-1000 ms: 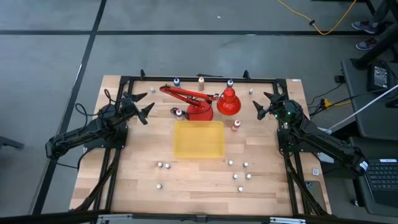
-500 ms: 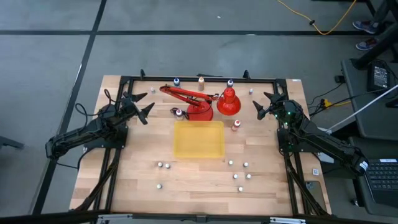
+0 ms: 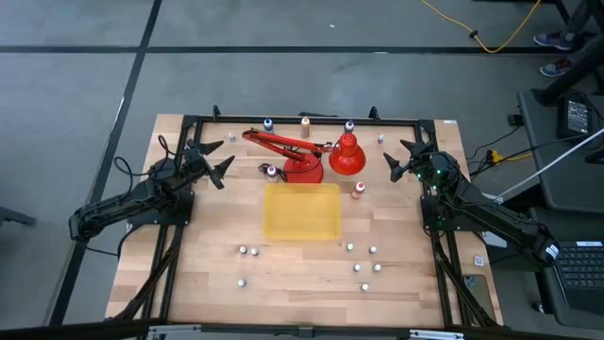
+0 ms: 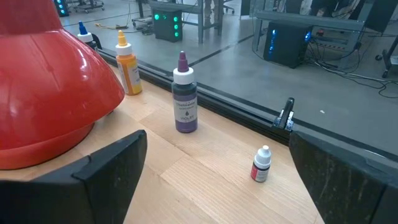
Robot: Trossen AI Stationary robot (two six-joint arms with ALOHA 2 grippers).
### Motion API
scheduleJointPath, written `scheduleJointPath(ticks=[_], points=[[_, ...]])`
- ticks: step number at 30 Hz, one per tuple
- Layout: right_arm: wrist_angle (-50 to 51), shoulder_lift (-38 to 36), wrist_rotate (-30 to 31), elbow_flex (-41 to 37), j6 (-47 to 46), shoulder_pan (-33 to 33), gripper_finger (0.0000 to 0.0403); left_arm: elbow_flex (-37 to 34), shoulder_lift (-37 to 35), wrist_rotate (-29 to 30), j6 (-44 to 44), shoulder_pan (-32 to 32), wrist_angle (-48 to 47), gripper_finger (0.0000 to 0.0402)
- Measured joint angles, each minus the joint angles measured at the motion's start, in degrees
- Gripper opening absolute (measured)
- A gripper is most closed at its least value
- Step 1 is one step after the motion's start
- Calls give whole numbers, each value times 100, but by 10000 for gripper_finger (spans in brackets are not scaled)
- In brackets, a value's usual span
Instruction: Pick & Place food coloring
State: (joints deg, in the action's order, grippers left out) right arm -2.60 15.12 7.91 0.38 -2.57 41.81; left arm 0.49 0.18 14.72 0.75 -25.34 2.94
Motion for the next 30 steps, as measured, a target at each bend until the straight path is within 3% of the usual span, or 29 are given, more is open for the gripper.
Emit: scheduleJointPath(ticks=[30], points=[[0,0,1,1,1,0,393,0,-1,121,76,2,17,311]])
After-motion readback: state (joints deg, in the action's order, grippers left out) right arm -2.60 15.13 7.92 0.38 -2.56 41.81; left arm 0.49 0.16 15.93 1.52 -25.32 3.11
